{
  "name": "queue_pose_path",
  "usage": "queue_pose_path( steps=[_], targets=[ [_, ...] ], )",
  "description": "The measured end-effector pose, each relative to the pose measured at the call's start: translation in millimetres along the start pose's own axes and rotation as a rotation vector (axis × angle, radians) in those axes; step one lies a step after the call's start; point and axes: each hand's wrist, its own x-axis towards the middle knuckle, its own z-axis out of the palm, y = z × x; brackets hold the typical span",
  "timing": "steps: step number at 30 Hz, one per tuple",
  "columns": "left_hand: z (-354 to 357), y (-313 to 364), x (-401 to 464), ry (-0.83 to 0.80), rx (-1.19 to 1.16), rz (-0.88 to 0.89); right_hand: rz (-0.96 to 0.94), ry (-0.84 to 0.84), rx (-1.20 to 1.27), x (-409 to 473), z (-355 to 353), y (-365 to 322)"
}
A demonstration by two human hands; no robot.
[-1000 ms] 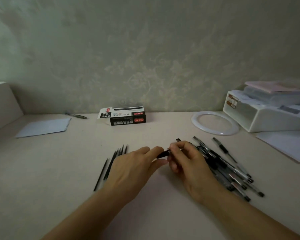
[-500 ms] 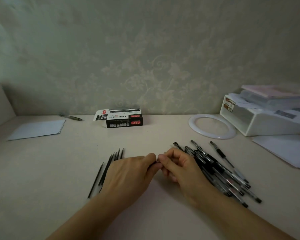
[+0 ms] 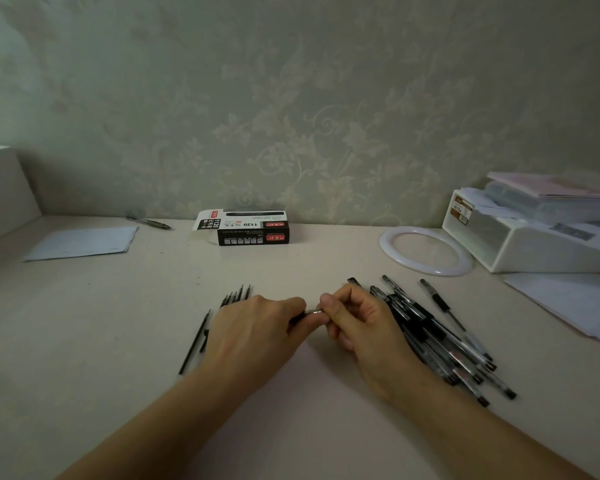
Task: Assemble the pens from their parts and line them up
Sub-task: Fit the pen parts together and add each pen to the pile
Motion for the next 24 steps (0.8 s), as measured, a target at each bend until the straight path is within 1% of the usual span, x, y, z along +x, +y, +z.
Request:
queue_pose_path(
  steps=[3,5,6,8,10,11,12,14,18,22,24],
  targets=[
    [0.3,1.7,1.9,-0.009,-0.009,-0.036,-0.028,0.048,0.055,-0.7,1.1,2.7],
    [0.0,2.3,3.6,-0.011,-0.017,-0.091,-0.074,0.125,0.012,-1.3,-0.7,2.3],
    [0.2,1.8,4.0,-0.015,-0.039,-0.121,-0.112,0.166,-0.068,-1.8,-2.8,2.2],
    [0.4,0.3,4.0,-0.031,-0.115,-0.163,-0.218,0.203,-0.379,-3.0,-7.8,2.3],
    [0.5,-0.6,3.9,-0.035,-0.149,-0.148,-0.299,0.122,-0.729,-4.8,-7.7,2.9],
    [0.3,-0.6,4.2,-0.032,-0.146,-0.127,-0.321,0.066,-0.849,-5.5,-6.0,4.2],
    [0.3,-0.3,4.5,-0.031,-0.137,-0.107,-0.337,0.025,-0.931,-5.7,-4.6,6.2],
    [0.5,-0.2,5.4,-0.048,-0.120,-0.090,-0.355,-0.002,-1.015,-5.0,-2.7,8.0],
    [0.3,0.6,3.5,-0.074,-0.120,-0.088,-0.332,0.050,-0.999,-5.0,-2.9,7.9],
    [-0.8,2.8,4.1,-0.048,-0.156,-0.009,-0.268,0.170,-0.722,-6.2,-1.6,0.7],
    [-1.9,3.6,4.2,-0.028,-0.197,0.040,-0.273,0.194,-0.632,-6.3,-2.3,-2.0]
  ],
)
